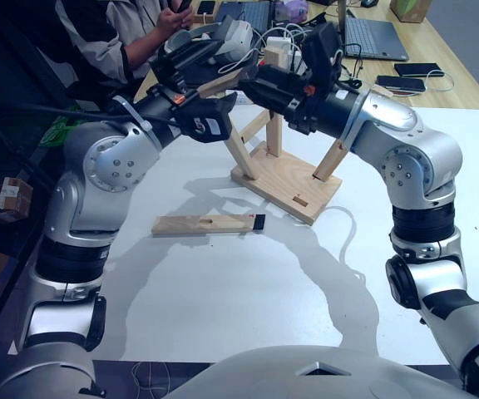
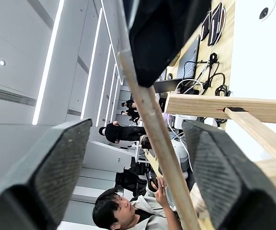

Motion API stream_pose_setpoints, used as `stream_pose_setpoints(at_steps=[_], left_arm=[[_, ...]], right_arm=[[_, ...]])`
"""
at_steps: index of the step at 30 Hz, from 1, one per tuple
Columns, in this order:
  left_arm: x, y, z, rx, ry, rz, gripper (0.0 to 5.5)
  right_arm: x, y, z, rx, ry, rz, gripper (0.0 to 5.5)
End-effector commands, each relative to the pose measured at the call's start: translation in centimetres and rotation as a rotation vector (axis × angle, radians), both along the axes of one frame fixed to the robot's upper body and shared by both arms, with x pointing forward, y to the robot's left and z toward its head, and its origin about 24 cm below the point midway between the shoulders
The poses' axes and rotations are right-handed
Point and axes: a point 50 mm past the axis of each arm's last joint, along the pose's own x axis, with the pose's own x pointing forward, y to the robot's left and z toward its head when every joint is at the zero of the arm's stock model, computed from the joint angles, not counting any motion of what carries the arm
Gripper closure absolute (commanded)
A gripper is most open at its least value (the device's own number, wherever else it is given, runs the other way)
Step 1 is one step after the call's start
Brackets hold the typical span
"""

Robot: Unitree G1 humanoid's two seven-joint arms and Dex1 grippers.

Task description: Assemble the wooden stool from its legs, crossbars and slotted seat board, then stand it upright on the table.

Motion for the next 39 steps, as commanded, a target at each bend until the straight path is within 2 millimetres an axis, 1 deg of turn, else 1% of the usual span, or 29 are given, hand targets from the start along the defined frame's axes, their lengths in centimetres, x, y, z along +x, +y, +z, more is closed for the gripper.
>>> stream_pose_setpoints(at_steps=[1, 3, 4, 13, 16, 20, 21, 23, 26, 28, 29, 30, 32, 33, 34, 35, 37, 39], left_arm=[[0.1, -0.2, -0.7, -0.005, 0.073, 0.010, 2.56], [0.1, 0.1, -1.0, 0.001, 0.099, 0.029, 2.87], [0.1, 0.2, -1.0, 0.002, 0.107, 0.033, 2.92], [0.2, 0.4, -1.2, 0.001, 0.138, 0.044, 4.39], [0.2, 0.3, -0.9, -0.005, 0.129, 0.038, 4.75], [0.1, 0.1, -0.6, -0.029, 0.115, 0.029, 5.03], [0.1, 0.0, -0.4, -0.043, 0.110, 0.024, 5.09], [0.1, 0.0, 0.2, -0.058, 0.078, 0.018, 5.09], [0.2, 0.3, 0.7, -0.045, 0.044, 0.026, 5.09], [0.2, 0.2, 0.8, -0.047, 0.040, 0.018, 5.09], [0.2, 0.2, 0.8, -0.048, 0.040, 0.014, 5.09], [0.2, 0.1, 0.8, -0.046, 0.040, 0.010, 5.09], [0.3, 0.0, 0.7, -0.042, 0.041, 0.006, 5.09], [0.3, 0.0, 0.7, -0.040, 0.041, 0.005, 5.09], [0.3, 0.0, 0.7, -0.039, 0.042, 0.004, 5.09], [0.4, -0.1, 0.7, -0.039, 0.042, 0.000, 5.09], [0.2, -0.3, 0.7, -0.041, 0.050, -0.031, 5.09], [-0.2, -0.7, 0.6, -0.045, 0.062, -0.075, 5.09]], right_arm=[[-0.3, 0.2, -0.2, -0.018, -0.006, 0.009, 4.24], [-0.2, 0.1, -0.2, -0.019, -0.011, 0.005, 4.24], [-0.2, 0.1, -0.1, -0.019, -0.012, 0.003, 4.24], [-0.1, -0.1, 0.0, -0.023, -0.027, -0.011, 4.24], [-0.1, -0.2, -0.1, -0.028, -0.031, -0.014, 4.24], [-0.3, -0.5, 0.1, -0.019, -0.041, 0.001, 4.24], [-0.3, -0.8, 0.3, -0.007, -0.043, 0.000, 4.24], [0.2, -2.1, 0.6, 0.038, -0.031, -0.033, 4.24], [0.7, -4.4, 0.9, 0.159, 0.028, -0.052, 4.24], [0.6, -4.9, 0.7, 0.180, 0.041, -0.034, 4.24], [0.4, -4.9, 0.5, 0.172, 0.044, -0.020, 3.84], [0.0, -4.7, 0.3, 0.165, 0.045, 0.013, 3.78], [-1.0, -4.2, -0.2, 0.150, 0.045, 0.094, 3.38], [-1.4, -4.1, -0.4, 0.147, 0.045, 0.119, 3.28], [-1.5, -4.1, -0.5, 0.146, 0.042, 0.123, 3.03], [-1.1, -4.4, -0.7, 0.140, 0.037, 0.081, 2.89], [0.4, -5.2, -1.5, 0.096, 0.031, -0.055, 2.65], [1.4, -5.3, -2.1, 0.057, 0.025, -0.135, 2.50]])
